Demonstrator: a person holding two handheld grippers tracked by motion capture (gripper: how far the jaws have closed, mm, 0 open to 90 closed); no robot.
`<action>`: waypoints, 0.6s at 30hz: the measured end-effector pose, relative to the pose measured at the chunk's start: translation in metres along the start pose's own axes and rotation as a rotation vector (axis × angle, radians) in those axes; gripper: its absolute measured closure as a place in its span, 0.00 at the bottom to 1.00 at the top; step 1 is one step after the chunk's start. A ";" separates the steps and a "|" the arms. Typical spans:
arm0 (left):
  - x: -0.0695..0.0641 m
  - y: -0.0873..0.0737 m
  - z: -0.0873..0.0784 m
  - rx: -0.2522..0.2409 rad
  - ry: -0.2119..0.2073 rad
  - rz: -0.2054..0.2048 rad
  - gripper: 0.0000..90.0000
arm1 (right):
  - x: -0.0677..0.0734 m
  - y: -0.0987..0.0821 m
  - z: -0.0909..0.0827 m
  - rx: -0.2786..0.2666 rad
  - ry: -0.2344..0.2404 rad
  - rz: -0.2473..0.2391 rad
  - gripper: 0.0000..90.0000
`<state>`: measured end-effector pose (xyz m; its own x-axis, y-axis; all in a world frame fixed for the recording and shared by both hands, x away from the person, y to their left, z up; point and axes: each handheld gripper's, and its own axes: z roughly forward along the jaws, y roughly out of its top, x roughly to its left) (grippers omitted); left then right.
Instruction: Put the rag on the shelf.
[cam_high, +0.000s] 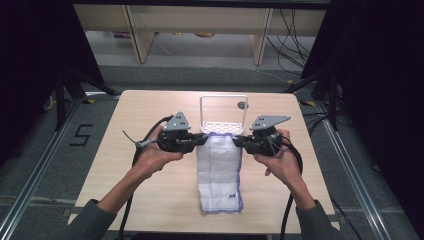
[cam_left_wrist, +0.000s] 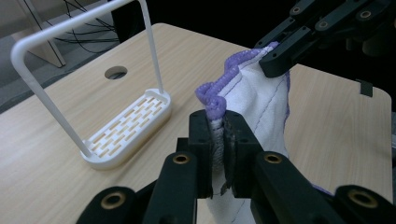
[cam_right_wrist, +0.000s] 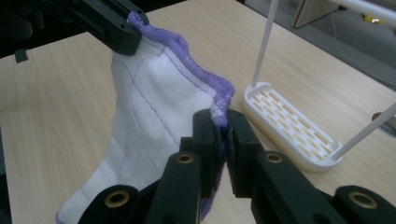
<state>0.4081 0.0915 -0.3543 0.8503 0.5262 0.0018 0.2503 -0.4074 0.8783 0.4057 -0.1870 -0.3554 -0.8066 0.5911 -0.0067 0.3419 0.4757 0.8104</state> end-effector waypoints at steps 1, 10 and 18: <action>0.000 0.004 -0.001 -0.004 0.002 0.002 0.92 | 0.000 0.004 -0.003 0.009 0.007 0.016 0.93; 0.014 0.037 -0.011 -0.006 0.038 0.004 0.92 | -0.013 0.038 -0.013 -0.019 -0.013 0.008 0.93; 0.026 0.066 -0.014 -0.034 0.077 0.019 0.92 | -0.024 0.067 -0.025 -0.050 -0.047 0.000 0.93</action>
<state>0.4402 0.0891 -0.2898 0.8162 0.5753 0.0543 0.2173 -0.3926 0.8937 0.4358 -0.1856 -0.2866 -0.7829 0.6213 -0.0331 0.3165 0.4435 0.8385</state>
